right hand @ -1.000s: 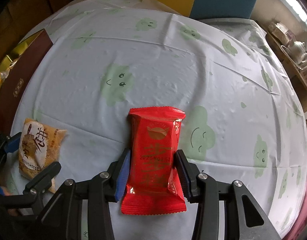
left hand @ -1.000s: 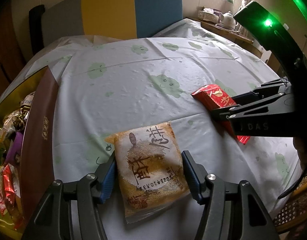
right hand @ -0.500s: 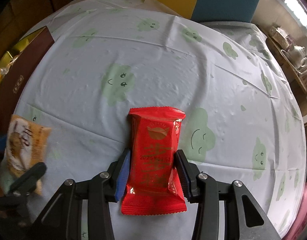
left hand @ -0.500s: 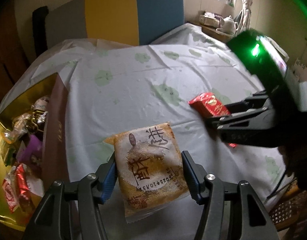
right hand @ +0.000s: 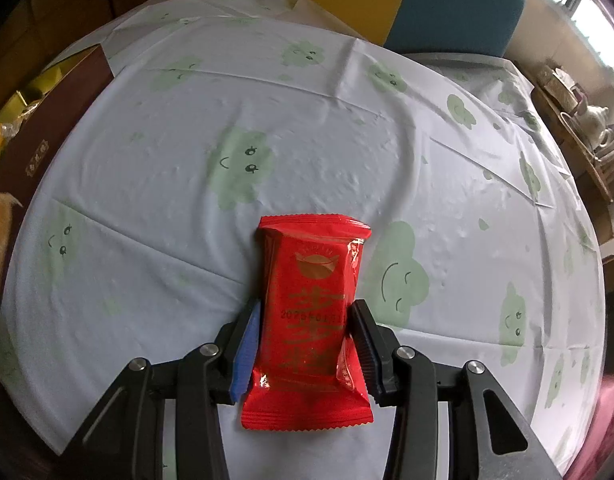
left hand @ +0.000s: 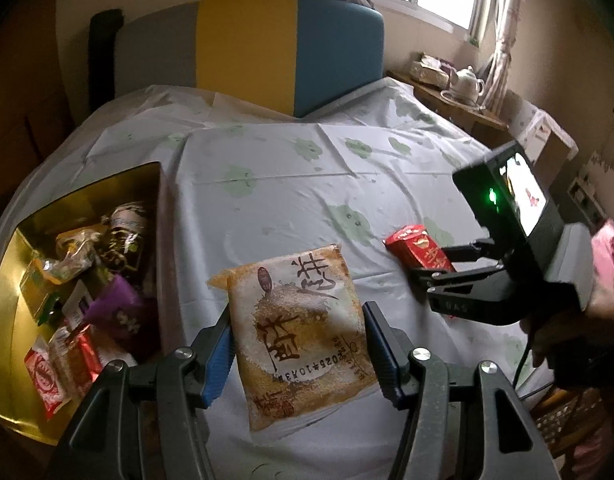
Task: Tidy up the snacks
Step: 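Carry the clear pastry bag into the gold tray and open the left gripper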
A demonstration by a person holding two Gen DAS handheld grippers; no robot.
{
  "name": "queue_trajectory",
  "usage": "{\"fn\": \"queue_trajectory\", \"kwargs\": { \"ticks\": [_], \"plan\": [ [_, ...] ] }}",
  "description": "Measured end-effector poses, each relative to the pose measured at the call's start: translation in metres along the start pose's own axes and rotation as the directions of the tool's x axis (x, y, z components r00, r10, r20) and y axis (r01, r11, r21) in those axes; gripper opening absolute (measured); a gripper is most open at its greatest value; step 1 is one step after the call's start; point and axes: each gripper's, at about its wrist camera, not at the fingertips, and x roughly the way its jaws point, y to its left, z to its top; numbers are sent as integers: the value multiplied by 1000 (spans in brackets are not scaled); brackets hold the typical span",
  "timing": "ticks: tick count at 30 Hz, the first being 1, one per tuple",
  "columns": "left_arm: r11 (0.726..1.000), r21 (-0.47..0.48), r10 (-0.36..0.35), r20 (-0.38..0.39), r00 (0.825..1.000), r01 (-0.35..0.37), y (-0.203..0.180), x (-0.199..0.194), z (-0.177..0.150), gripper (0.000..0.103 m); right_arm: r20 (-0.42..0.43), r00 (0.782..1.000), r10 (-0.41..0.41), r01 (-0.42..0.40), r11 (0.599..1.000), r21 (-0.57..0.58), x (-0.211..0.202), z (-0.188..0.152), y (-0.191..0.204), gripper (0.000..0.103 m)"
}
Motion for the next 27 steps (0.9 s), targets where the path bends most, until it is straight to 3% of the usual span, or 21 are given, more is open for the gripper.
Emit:
{"fn": "queue_trajectory", "kwargs": {
  "ticks": [4, 9, 11, 16, 21, 27],
  "plan": [
    [995, -92, -26, 5, 1000, 26, 29, -15, 2, 61, 4, 1000, -4, 4, 1000, -6, -2, -1, 2, 46],
    [970, -241, 13, 40, 999, -3, 89, -40, 3, 61, 7, 1000, -8, 8, 1000, -10, -2, -2, 2, 46],
    [942, -334, 43, 59, 997, -21, 124, -54, 1, 61, 8, 1000, -9, 9, 1000, -11, -3, -3, 2, 46],
    [850, -510, 195, 66, 979, -135, 204, -84, -14, 61, 8, 1000, -15, 16, 1000, -17, -3, -2, 3, 46],
    [791, -594, 207, 30, 978, -149, 241, -81, -27, 61, 9, 1000, -23, 23, 999, -22, -4, -2, 4, 46],
    [784, -603, 163, -26, 986, -145, 244, -52, -23, 61, 9, 1000, -20, 20, 1000, -16, -4, -3, 3, 46]
  ]
}}
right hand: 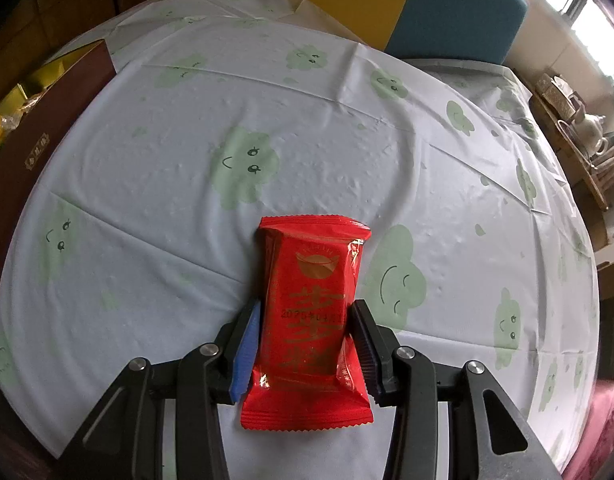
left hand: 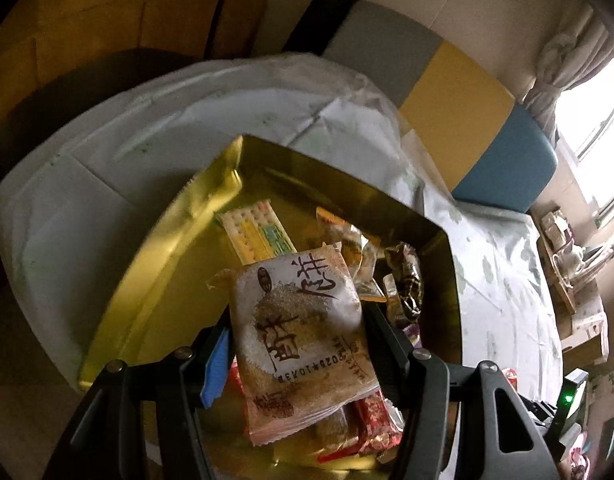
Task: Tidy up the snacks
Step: 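Carry the clear pastry bag into the gold tray and open the left gripper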
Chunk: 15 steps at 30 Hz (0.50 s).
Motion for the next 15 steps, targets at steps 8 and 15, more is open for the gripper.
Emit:
{"fn": "queue_trajectory", "kwargs": {
  "ticks": [8, 15],
  "plan": [
    [995, 42, 94, -32, 995, -92, -8, 31, 1, 61, 0, 1000, -1, 1, 1000, -1, 0, 0, 0, 46],
    [989, 69, 133, -3, 991, -133, -7, 21, -15, 61, 0, 1000, -5, 5, 1000, -6, 0, 0, 0, 46]
  ]
}}
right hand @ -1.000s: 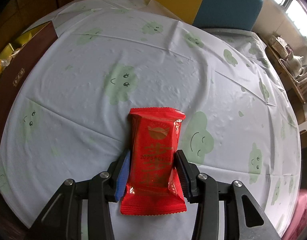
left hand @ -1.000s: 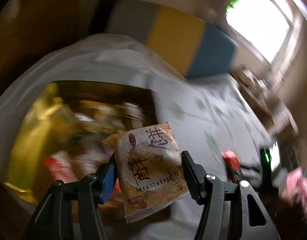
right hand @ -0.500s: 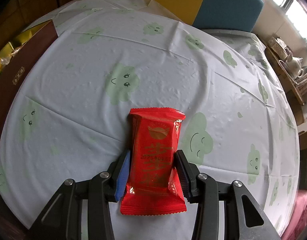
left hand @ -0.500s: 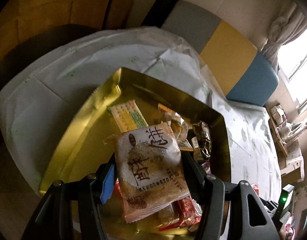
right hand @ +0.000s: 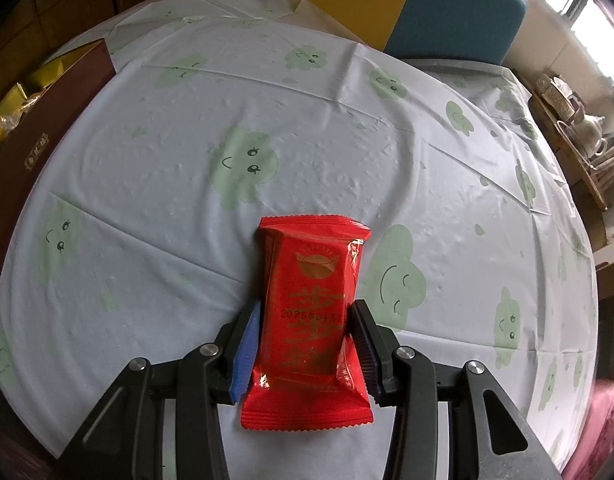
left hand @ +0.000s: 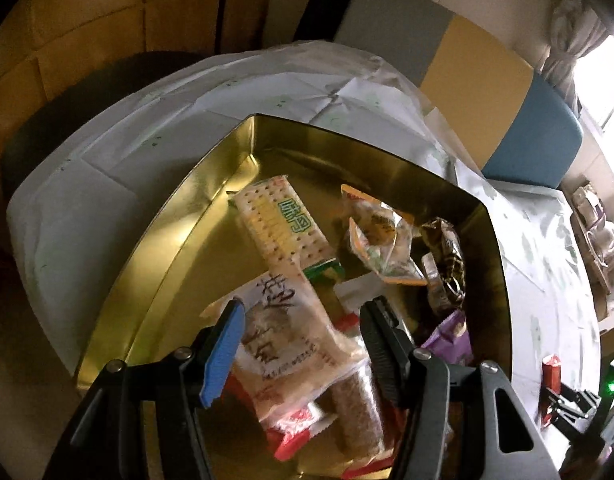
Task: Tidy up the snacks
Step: 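Carry the clear pastry bag into the gold tray and open the left gripper, then carry the red cake packet into the gold tray and open the right gripper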
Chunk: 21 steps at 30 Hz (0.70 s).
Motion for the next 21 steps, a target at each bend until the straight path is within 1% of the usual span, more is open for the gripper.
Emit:
{"fn": "queue_trajectory", "kwargs": {
  "ticks": [2, 4, 6, 8, 10, 13, 19, 21],
  "plan": [
    [1000, 19, -1, 3, 1000, 1, -2, -2, -5, 56, 1, 1000, -2, 2, 1000, -2, 0, 0, 0, 46],
    [999, 51, -11, -17, 1000, 11, -8, 2, -11, 54, 2, 1000, -6, 6, 1000, -5, 0, 0, 0, 46],
    [996, 88, 12, -3, 1000, -12, -15, 4, -17, 54, 4, 1000, -10, 10, 1000, -10, -1, -1, 2, 46],
    [994, 112, -1, -11, 1000, 2, -22, 3, -21, 53, 6, 1000, -14, 14, 1000, -14, -2, -1, 3, 45],
    [991, 136, 1, -6, 1000, 0, -29, 0, -24, 53, 7, 1000, -16, 16, 1000, -17, -2, -2, 3, 44],
    [981, 188, 34, 35, 999, -40, -41, -8, -28, 54, 8, 1000, -15, 15, 1000, -21, -2, -2, 3, 42],
    [977, 210, 29, 59, 998, -41, -54, -20, -36, 54, 7, 1000, -15, 15, 1000, -23, -3, -3, 4, 42],
    [974, 222, 36, 72, 997, -51, -56, -25, -40, 54, 7, 1000, -16, 16, 1000, -23, -3, -3, 4, 42]
  ]
}}
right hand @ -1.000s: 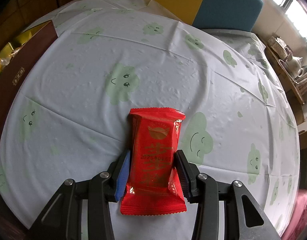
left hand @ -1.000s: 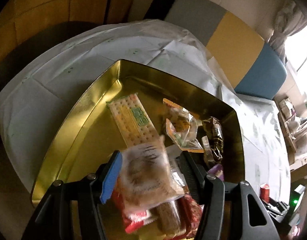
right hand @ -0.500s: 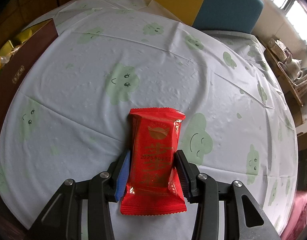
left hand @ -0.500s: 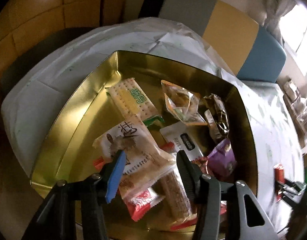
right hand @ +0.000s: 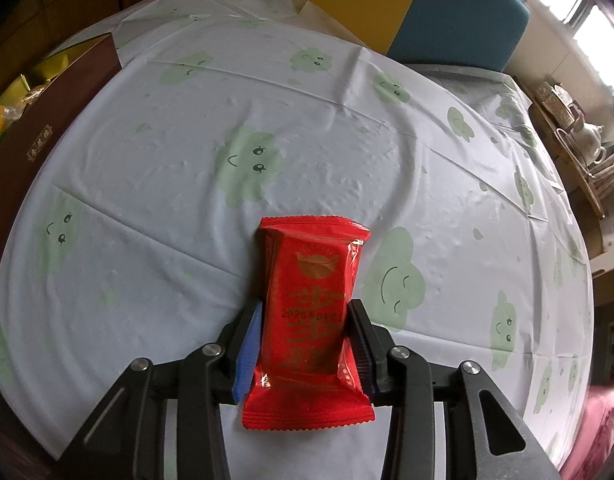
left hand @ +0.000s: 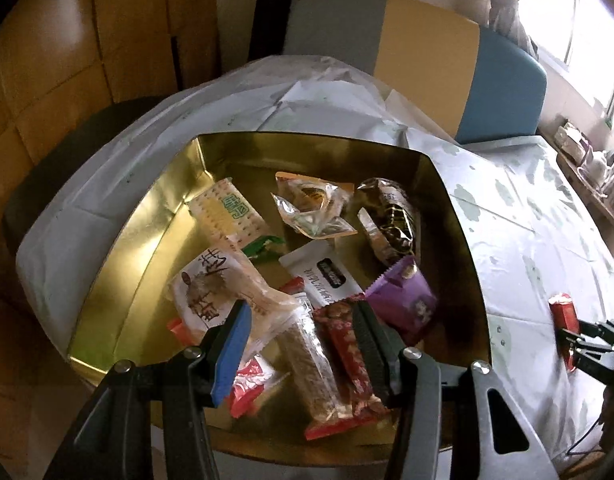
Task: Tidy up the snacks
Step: 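Carry the red cake packet into the gold tray and open the right gripper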
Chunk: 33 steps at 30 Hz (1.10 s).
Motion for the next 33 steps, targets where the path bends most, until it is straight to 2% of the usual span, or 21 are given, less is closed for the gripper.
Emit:
{"fn": "queue_trajectory", "kwargs": {
  "ticks": [8, 22, 26, 33],
  "plan": [
    [1000, 14, -16, 4, 1000, 16, -5, -5, -4, 54, 2, 1000, -3, 3, 1000, -3, 0, -1, 3, 41],
    [999, -21, -34, 12, 999, 35, 7, -9, -6, 54, -34, 997, 74, -72, 994, 78, 3, 8, -12, 40],
    [999, -31, -33, 14, 999, 34, 12, -8, -5, 54, 6, 993, 118, -118, 989, 87, -12, 17, -7, 40],
    [998, -51, -29, 18, 999, 30, 22, -8, -5, 54, 115, 959, 258, -262, 965, 19, -53, 43, 33, 40]
  ]
}}
